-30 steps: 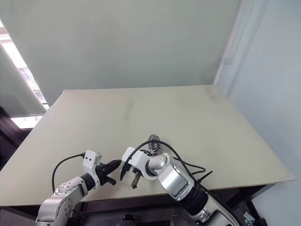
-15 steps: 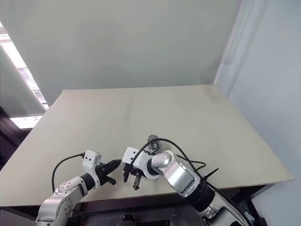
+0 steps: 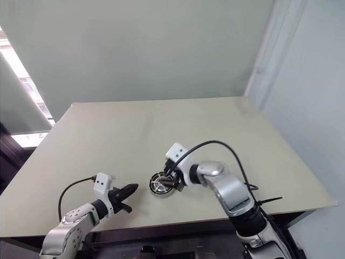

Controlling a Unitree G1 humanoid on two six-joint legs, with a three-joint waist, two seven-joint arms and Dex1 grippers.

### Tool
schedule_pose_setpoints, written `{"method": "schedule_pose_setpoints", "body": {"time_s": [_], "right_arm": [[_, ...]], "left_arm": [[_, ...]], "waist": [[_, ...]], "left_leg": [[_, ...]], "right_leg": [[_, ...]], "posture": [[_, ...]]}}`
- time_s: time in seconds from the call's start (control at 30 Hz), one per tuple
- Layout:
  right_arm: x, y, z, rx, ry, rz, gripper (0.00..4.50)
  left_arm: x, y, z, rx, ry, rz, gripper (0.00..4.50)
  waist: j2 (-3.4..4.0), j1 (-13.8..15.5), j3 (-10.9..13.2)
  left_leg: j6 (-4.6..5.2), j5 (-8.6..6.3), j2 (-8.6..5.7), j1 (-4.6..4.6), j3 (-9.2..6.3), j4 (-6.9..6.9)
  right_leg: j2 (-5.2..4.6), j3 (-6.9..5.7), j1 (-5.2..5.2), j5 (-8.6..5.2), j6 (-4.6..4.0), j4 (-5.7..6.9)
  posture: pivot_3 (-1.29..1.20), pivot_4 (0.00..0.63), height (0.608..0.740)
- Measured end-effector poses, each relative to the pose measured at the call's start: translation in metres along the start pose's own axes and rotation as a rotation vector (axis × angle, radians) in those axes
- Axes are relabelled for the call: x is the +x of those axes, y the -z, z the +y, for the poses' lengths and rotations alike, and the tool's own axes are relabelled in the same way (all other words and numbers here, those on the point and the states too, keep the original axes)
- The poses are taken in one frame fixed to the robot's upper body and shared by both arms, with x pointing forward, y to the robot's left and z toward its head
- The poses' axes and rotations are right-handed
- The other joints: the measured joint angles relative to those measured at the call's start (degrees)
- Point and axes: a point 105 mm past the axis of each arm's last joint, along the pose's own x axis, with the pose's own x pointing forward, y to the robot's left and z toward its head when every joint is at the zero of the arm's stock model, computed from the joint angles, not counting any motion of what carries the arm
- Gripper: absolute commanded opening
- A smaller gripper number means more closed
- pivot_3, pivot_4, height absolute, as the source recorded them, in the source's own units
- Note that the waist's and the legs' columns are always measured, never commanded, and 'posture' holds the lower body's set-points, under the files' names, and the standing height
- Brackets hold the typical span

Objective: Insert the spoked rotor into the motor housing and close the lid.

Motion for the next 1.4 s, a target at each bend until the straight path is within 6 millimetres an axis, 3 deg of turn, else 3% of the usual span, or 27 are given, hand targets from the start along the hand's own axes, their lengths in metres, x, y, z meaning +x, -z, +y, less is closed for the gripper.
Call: {"method": "schedule_pose_setpoints", "body": {"time_s": [0.1, 0.23, 0.37, 0.43, 0.5, 0.63, 0.97, 1.1, 1.4], "right_arm": [[-0.014, -0.017, -0.026, 0.087, 0.119, -0.1, 4.46], [-0.039, -0.033, -0.065, 0.065, 0.289, -0.172, 4.46], [-0.053, -0.001, -0.104, -0.039, 0.454, -0.043, 4.46], [-0.053, 0.021, -0.113, -0.057, 0.488, 0.027, 4.46], [-0.044, 0.036, -0.111, -0.065, 0.469, 0.064, 4.46], [-0.013, 0.055, -0.085, -0.046, 0.348, 0.078, 4.46], [0.029, 0.031, -0.021, 0.143, 0.126, -0.094, 4.46], [0.045, 0.037, 0.007, 0.156, 0.044, -0.07, 4.46], [0.046, 0.048, 0.001, 0.141, 0.058, -0.068, 4.46]], "left_arm": [[-0.002, 0.003, -0.001, -0.015, 0.015, 0.004, 0.0], [-0.005, 0.004, -0.001, -0.027, 0.023, 0.001, 0.0], [-0.006, 0.004, 0.0, -0.024, 0.022, -0.001, 0.0], [-0.007, 0.003, 0.0, -0.023, 0.021, -0.001, 0.0], [-0.006, 0.002, 0.0, -0.021, 0.023, -0.004, 0.0], [-0.005, 0.001, 0.0, -0.017, 0.024, -0.007, 0.0], [-0.006, -0.002, 0.001, -0.003, 0.018, -0.009, 0.0], [-0.006, -0.005, 0.0, 0.006, 0.02, -0.017, 0.0], [-0.006, -0.005, 0.001, 0.009, 0.013, -0.015, 0.0]], "waist": [[0.04, -0.01, 0.02], [0.05, 0.06, 0.03], [0.04, 0.02, 0.02], [0.04, -0.05, 0.02], [0.04, -0.32, 0.02], [0.06, -0.86, 0.03], [0.06, -1.09, 0.01], [0.08, -1.09, 0.02], [0.06, -1.08, 0.0]], "left_leg": [[0.0, 0.0, 0.0, -0.11, 0.01, 0.0], [0.01, 0.0, -0.02, -0.24, 0.0, 0.0], [0.02, 0.0, -0.06, -0.38, 0.13, 0.0], [0.03, 0.0, -0.05, -0.43, 0.18, -0.02], [0.03, 0.01, 0.02, -0.45, 0.31, -0.06], [0.04, 0.01, 0.04, -0.48, 0.29, -0.05], [0.04, 0.01, 0.04, -0.46, 0.19, -0.01], [0.03, 0.01, 0.02, -0.49, 0.2, -0.01], [0.03, 0.01, 0.0, -0.46, 0.17, 0.03]], "right_leg": [[0.0, 0.0, -0.1, 0.0, 0.0, 0.0], [-0.01, -0.01, -0.17, 0.0, 0.0, -0.03], [-0.05, 0.09, -0.26, 0.0, 0.0, -0.06], [-0.02, 0.15, -0.35, 0.0, 0.0, -0.03], [0.06, 0.28, -0.46, 0.01, 0.0, 0.03], [0.08, 0.27, -0.48, 0.02, 0.01, 0.05], [0.08, 0.24, -0.46, 0.07, 0.1, 0.07], [0.06, 0.23, -0.48, 0.07, 0.1, 0.07], [0.06, 0.22, -0.43, 0.04, 0.05, 0.08]], "posture": [[0.0, 0.0, 0.74], [0.0, 0.0, 0.74], [0.0, 0.0, 0.74], [0.0, 0.0, 0.74], [0.0, 0.0, 0.74], [0.0, 0.0, 0.74], [0.0, 0.0, 0.74], [0.0, 0.0, 0.74], [0.0, 0.0, 0.74]]}}
